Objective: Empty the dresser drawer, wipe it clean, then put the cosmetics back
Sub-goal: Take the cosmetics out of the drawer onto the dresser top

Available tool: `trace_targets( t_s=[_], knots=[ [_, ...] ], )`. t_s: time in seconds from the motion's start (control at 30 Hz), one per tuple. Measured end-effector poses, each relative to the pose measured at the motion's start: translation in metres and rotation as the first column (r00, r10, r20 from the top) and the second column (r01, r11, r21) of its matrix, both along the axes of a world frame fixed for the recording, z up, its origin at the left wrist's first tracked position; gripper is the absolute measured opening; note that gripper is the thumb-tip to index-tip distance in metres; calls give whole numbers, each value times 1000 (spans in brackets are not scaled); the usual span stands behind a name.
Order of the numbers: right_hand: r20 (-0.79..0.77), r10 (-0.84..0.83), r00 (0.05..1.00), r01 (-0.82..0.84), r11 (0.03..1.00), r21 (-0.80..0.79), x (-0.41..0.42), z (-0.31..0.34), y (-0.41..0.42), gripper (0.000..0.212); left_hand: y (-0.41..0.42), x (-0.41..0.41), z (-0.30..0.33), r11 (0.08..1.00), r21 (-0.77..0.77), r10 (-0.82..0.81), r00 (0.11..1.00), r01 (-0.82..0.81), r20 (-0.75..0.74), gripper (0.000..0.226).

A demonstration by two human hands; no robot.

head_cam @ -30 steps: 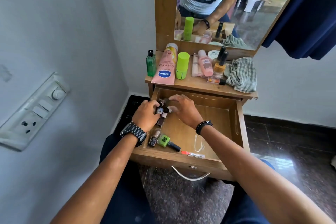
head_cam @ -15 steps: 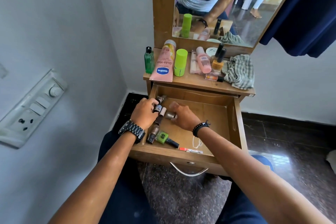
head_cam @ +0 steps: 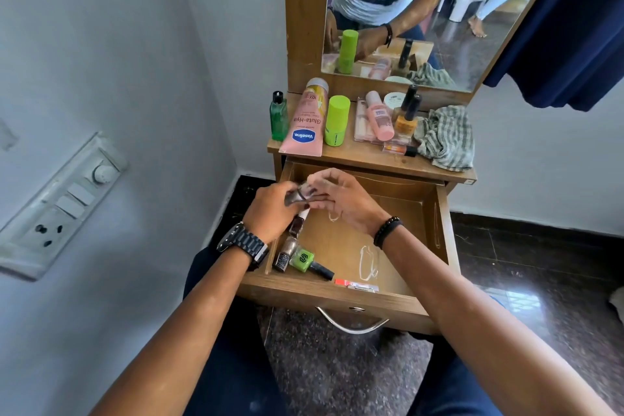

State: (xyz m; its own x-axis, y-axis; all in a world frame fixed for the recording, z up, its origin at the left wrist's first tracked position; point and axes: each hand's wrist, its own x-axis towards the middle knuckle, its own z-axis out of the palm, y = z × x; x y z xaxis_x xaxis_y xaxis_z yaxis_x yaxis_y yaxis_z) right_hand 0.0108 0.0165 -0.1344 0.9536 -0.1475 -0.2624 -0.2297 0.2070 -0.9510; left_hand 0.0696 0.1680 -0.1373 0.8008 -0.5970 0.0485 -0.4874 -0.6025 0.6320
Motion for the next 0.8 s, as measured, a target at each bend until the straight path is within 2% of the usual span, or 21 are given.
trace_targets(
  t_s=[0.03,0.1,0.17,0.23,0.27,0.33,0.37,0.43,0.47,0.53,0.6,0.67,0.7,0.8],
  knots=[
    [-21,-23,1000,24,999,49,4,-3,-1,16,3,2,0,999,-34,37,999,-37,-14,25],
    [-72,-66,995,64,997,-35,12,-14,-3,18,9,7,-2,989,-89,111,989,-119,-96,25],
    [-89,-62,994,26,934,-357,20,-28,-4,23,14,12,-4,976,-125,151,966,-179,-208,28],
    [-111,16,994,-91,698,-710,27,-35,-1,38,16,13,-6,970,-135,161,948,-204,-276,28],
    [-133,64,989,-144,601,-786,30,-37,2,48,16,12,-7,969,-130,162,941,-208,-298,27],
    [-188,139,972,-232,473,-850,37,-40,9,60,15,10,-9,972,-110,163,931,-209,-326,26],
    [-215,158,964,-260,378,-889,39,-42,13,62,14,9,-10,972,-111,160,928,-208,-337,26],
    [-253,144,957,-276,175,-945,42,-45,16,59,12,8,-13,970,-122,159,925,-212,-344,27],
    [-240,118,964,-252,106,-962,41,-46,16,56,12,7,-13,970,-118,162,927,-213,-339,28],
    [-185,93,978,-189,28,-982,38,-48,12,47,11,5,-12,972,-104,168,931,-211,-324,27],
    [-165,98,981,-165,-8,-986,32,-51,4,39,12,4,-12,972,-115,161,938,-204,-306,25],
    [-139,86,987,-142,34,-989,25,-54,-6,34,13,3,-10,975,-131,139,949,-181,-282,20],
    [-115,67,991,-121,92,-988,20,-53,-10,31,13,2,-9,978,-136,121,958,-160,-262,16],
    [-18,-25,1000,-8,347,-938,1,-45,-21,15,9,-1,-5,982,-146,89,978,-118,-190,14]
  ],
)
